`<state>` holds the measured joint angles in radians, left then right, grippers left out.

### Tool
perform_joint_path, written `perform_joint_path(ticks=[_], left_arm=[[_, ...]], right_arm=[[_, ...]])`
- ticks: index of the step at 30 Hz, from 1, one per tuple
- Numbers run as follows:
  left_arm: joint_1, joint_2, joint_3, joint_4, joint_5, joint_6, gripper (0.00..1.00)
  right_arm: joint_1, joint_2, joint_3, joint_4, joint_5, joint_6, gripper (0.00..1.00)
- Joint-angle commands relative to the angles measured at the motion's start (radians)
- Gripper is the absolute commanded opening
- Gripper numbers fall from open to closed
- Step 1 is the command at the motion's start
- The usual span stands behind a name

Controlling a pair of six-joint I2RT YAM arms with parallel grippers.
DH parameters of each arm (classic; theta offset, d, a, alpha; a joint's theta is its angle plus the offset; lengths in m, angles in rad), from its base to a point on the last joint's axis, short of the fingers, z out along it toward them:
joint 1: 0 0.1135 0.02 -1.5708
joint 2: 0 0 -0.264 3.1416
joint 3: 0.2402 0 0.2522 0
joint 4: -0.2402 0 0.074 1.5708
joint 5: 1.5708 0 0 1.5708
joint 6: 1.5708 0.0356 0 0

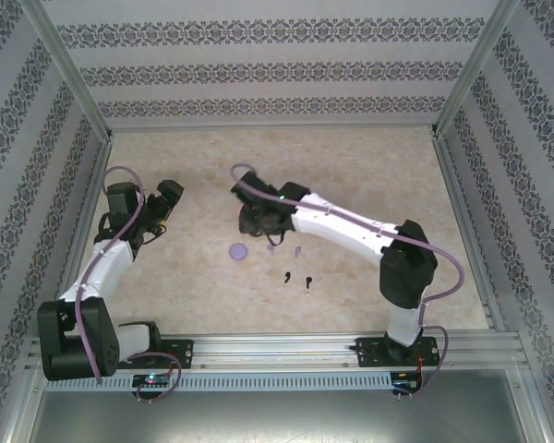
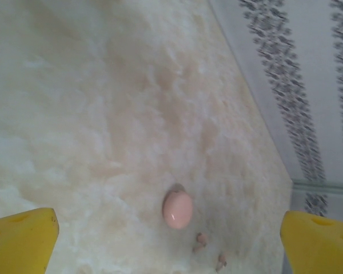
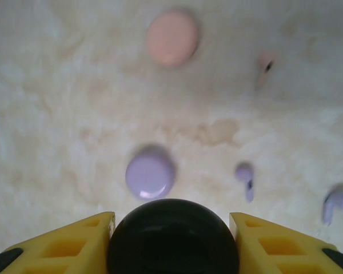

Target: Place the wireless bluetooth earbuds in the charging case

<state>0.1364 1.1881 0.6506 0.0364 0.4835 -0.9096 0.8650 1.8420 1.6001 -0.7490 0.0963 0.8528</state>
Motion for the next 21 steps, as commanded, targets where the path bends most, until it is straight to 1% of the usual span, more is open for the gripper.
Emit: perform_joint_path(ticks=[1,3,8,11,14,17,20,21], left_arm=[[-0.03,-0.071,-0.083,0.255,0.094,0.023,0.99],[-0.069,-0.103,-0.129,0.309,0.087,0.032,0.99],[-0.202,-0.105,-0.169,0.396,0.06,0.076,0.99],[-0.294,-0.068,-0.165,0.441,0.013,0.101,0.99],[-0.368,0.0,-0.141,0.498,-0.018,0.113,0.99],[-0.42,0.081,-0.107,0.557,-0.031,0.129,0.94],[-0.45,0.152,-0.085,0.626,-0.034,0.133,0.87],[-0.458,0.173,-0.079,0.643,-0.036,0.132,0.83]], right_arm=[[-0.089,-0.026,-0.038,0.133,-0.096,0.073,0.4],[-0.14,-0.02,-0.038,0.198,-0.145,0.137,0.4],[-0.2,0.004,-0.028,0.294,-0.197,0.323,0.4],[-0.212,0.013,-0.053,0.366,-0.222,0.439,0.4],[-0.213,0.012,-0.091,0.421,-0.215,0.548,0.4],[-0.211,0.007,-0.134,0.474,-0.2,0.634,0.4],[-0.205,0.008,-0.133,0.471,-0.178,0.653,0.4],[-0.204,0.008,-0.131,0.47,-0.171,0.656,0.41]])
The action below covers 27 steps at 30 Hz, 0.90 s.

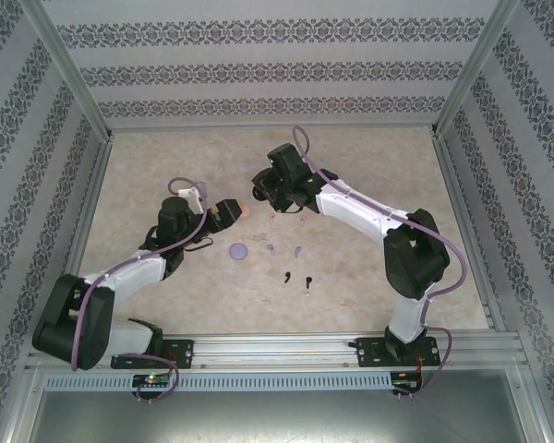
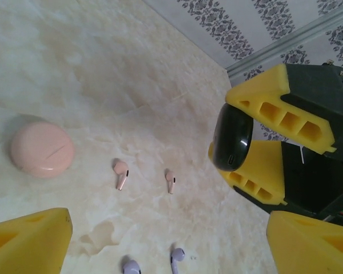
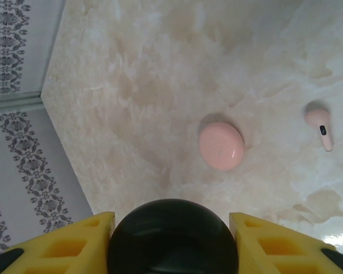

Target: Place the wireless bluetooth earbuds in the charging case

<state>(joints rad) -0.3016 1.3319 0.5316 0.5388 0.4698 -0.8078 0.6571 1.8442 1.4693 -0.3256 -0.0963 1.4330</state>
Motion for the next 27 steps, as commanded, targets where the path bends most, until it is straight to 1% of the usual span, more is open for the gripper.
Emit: perform_joint_path(ticks=[1,2,5,13,15,17,19,21,25,27], left_arm=[[-0.025,0.05,0.047,0.162,-0.021,0.03,0.76],[-0.029,0.069,0.051,0.183,-0.016,0.027,0.7],[-0.037,0.123,0.071,0.235,-0.005,0.02,0.65],[-0.062,0.224,0.115,0.316,0.0,0.009,0.62],[-0.065,0.244,0.122,0.333,-0.003,0.005,0.6],[-0.068,0.264,0.128,0.347,-0.003,0.0,0.55],[-0.07,0.28,0.133,0.363,-0.008,-0.005,0.54],[-0.072,0.293,0.136,0.377,-0.009,-0.01,0.51],[-0.077,0.307,0.142,0.385,-0.017,-0.013,0.49],[-0.08,0.313,0.145,0.391,-0.017,-0.013,0.46]], right_arm=[[0.006,0.008,0.004,0.05,0.022,0.078,0.41],[0.009,0.013,0.01,0.045,0.02,0.079,0.41],[0.015,0.026,0.024,0.046,0.019,0.089,0.41],[0.032,0.05,0.043,0.051,0.02,0.101,0.41],[0.034,0.05,0.042,0.052,0.02,0.102,0.41],[0.034,0.05,0.043,0.053,0.02,0.103,0.41],[0.033,0.051,0.042,0.055,0.018,0.103,0.41],[0.034,0.052,0.039,0.056,0.018,0.103,0.41],[0.034,0.052,0.03,0.065,0.014,0.106,0.41],[0.032,0.051,0.028,0.071,0.011,0.107,0.41]])
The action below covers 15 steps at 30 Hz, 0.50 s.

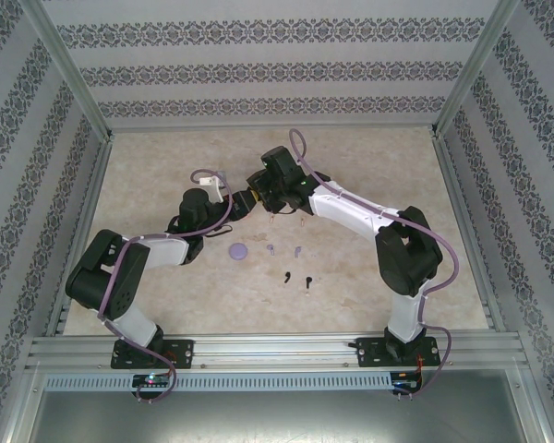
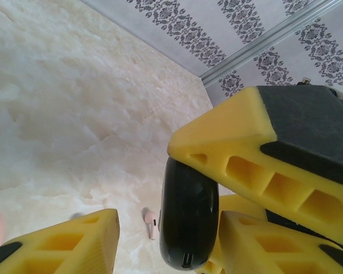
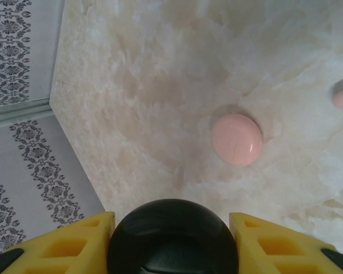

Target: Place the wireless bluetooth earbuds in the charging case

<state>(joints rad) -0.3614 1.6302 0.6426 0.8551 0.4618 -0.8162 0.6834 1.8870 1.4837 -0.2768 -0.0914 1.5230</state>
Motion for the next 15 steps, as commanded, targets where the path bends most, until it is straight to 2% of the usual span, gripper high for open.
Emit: perform_joint_path(ticks=[1,15], left_arm=[[-0.02,0.017,0.033,0.079,-0.009,-0.006,0.44],[-0.028,0.022,0.025,0.086,-0.056,-0.014,0.31]], right_arm=[[0.006,0.008,0.012,0.023,0.006,0.017,0.41],[0.006,-0.005,-0.011,0.046,-0.002,0.022,0.41]])
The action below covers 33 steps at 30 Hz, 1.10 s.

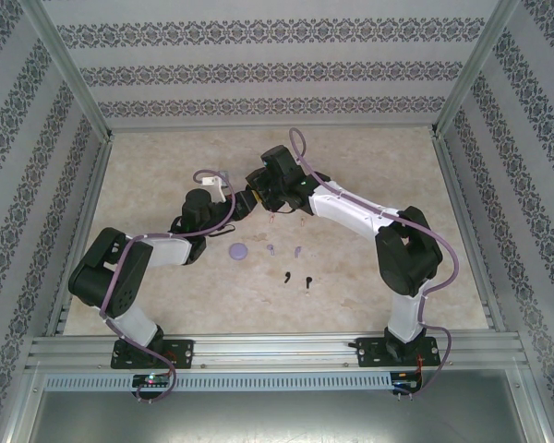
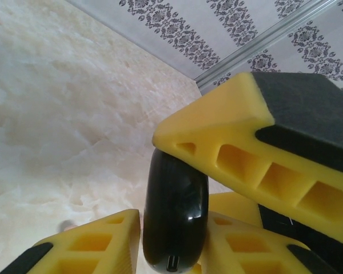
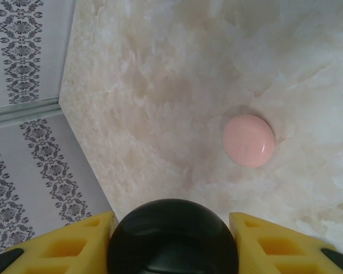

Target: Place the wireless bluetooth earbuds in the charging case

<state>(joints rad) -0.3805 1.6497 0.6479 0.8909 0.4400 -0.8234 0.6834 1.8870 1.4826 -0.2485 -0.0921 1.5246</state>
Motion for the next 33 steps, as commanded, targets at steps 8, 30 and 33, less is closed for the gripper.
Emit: perform_joint_path(ticks=[8,30,33], left_arm=[[-0.009,-0.022,0.025,0.039,-0.053,-0.005,0.11],[0.044,-0.208,0.14,-0.416,0.324,0.235,0.0],[0.051,-0.205,0.199,-0.512,0.419,0.282,0.0]], right_arm=[[0.004,-0.019,-0.034,0.029,0.003,0.025,0.41],[-0.24,-0.435,-0.439,0.188,-0.279,-0.764,0.85],[-0.262,-0.524,-0.523,0.242,-0.372,-0.917,0.82]])
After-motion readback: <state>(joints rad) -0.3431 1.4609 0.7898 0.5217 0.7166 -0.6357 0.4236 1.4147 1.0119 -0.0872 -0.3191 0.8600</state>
